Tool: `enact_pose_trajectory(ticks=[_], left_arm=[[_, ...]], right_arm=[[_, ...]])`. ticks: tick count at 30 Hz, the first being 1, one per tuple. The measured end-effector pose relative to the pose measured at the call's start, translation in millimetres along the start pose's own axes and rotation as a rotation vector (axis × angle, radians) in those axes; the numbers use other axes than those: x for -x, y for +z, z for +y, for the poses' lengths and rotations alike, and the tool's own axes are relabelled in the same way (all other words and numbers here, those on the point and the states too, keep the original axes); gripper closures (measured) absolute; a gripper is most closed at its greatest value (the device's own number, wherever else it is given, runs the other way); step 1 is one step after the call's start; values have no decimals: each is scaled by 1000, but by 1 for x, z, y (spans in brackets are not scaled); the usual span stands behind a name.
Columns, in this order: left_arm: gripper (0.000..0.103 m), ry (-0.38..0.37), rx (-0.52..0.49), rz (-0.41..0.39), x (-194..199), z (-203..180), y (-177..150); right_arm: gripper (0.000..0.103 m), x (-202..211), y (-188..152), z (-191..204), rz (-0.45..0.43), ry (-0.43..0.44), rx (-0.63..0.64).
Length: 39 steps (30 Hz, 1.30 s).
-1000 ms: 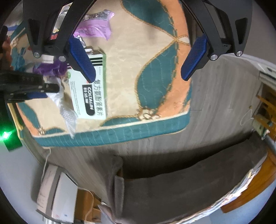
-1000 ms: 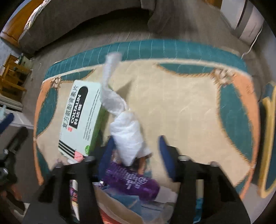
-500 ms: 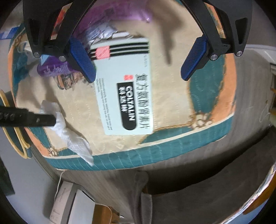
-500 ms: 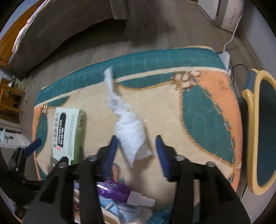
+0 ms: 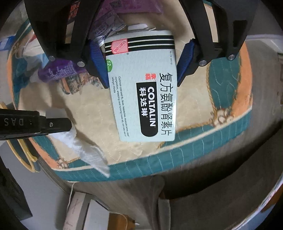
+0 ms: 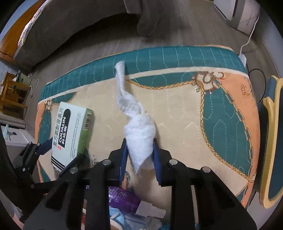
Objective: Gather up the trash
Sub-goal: 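Drop the tissue from the right tool while the left tool drops the box into the wastebasket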
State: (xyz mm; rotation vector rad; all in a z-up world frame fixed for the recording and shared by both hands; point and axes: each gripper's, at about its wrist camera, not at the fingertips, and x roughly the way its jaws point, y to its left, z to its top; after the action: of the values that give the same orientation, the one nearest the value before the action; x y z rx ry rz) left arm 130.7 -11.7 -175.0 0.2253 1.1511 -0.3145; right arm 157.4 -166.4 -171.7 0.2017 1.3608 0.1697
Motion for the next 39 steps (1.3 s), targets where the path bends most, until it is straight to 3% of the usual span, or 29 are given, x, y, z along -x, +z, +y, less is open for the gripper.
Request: enact_pose_trajectory(ticks=[8, 14, 28, 31, 35, 39], left_arm=[[30, 19, 13, -93, 41, 2, 8], [30, -14, 39, -200, 92, -7, 19], [30, -81, -70, -323, 146, -87, 27], [30, -81, -93, -329, 149, -112, 26], [29, -109, -150, -319, 146, -148, 28], [29, -170, -185, -297, 138, -185, 34]], right_arm=[[77, 49, -3, -7, -94, 19, -1], [77, 101, -16, -25, -179, 16, -33], [77, 202, -73, -111, -372, -118, -95], [77, 210, -75, -129, -392, -158, -119], [77, 208, -72, -158, -386, -143, -175], [77, 203, -67, -192, -374, -144, -246]])
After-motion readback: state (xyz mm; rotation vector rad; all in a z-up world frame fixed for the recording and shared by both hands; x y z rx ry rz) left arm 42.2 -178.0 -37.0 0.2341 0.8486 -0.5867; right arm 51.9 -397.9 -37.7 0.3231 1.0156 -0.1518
